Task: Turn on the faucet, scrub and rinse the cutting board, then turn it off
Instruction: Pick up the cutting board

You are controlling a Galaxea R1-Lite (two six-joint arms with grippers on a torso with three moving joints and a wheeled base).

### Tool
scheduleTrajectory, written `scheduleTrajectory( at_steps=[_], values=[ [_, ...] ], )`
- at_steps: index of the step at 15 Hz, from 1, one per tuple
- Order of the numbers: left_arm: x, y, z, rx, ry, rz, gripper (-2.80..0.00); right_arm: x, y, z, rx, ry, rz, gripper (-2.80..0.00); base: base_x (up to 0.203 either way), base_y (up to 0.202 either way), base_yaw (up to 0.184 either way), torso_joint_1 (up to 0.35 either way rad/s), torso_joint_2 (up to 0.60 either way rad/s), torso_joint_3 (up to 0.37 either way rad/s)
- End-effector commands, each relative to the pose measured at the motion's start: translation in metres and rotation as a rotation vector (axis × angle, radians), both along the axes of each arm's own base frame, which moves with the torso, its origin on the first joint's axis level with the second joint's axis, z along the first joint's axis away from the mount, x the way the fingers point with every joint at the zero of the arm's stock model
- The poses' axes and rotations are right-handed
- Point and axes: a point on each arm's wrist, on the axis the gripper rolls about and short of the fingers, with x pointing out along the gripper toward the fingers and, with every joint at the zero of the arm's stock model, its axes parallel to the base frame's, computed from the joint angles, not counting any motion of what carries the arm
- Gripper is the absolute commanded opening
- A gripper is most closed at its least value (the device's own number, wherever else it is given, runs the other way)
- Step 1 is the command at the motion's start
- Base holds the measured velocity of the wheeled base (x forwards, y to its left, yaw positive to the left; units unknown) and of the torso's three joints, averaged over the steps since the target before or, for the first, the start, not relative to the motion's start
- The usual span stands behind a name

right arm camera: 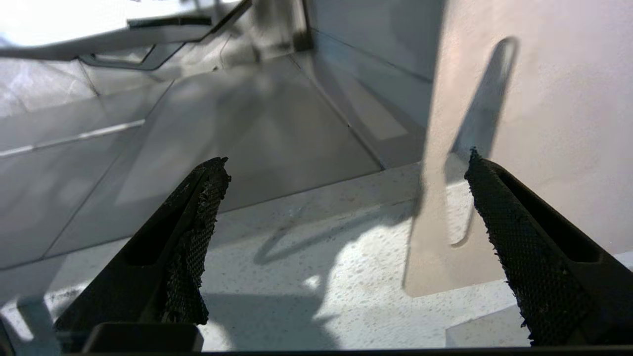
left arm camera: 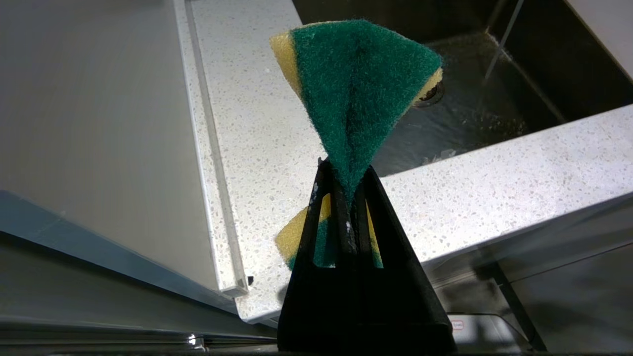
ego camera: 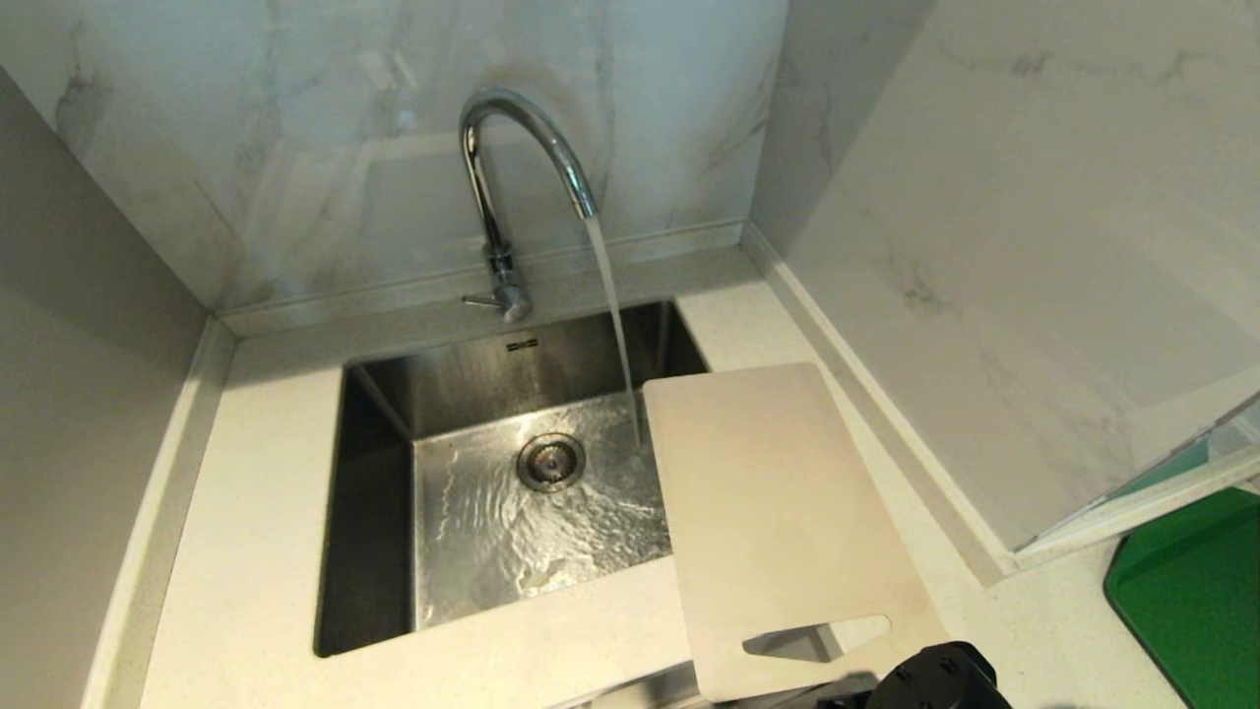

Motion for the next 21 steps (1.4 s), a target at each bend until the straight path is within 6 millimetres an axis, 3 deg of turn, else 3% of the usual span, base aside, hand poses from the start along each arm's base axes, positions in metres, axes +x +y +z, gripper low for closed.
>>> scheduleTrajectory(
  at_steps=[1, 9, 15, 21],
  values=[
    [0.000, 0.000, -0.001, -0.001, 0.003, 0.000, -2.80, 0.003, -0.003, -0.010, -0.040, 0.030, -0.015, 0.00, 0.000, 0.000, 0.000, 0.000, 0.00, 0.000],
    [0.000, 0.000, -0.001, -0.001, 0.004, 0.000, -2.80, 0.056, -0.025, -0.027, -0.055, -0.045, -0.014, 0.00, 0.000, 0.000, 0.000, 0.000, 0.00, 0.000],
    [0.000, 0.000, -0.001, -0.001, 0.003, 0.000, -2.80, 0.058, -0.024, -0.032, -0.064, -0.025, -0.009, 0.00, 0.000, 0.000, 0.000, 0.000, 0.00, 0.000],
    [0.000, 0.000, -0.001, -0.001, 0.004, 0.000, -2.80, 0.073, -0.019, -0.041, -0.070, -0.010, -0.022, 0.00, 0.000, 0.000, 0.000, 0.000, 0.00, 0.000]
  ],
)
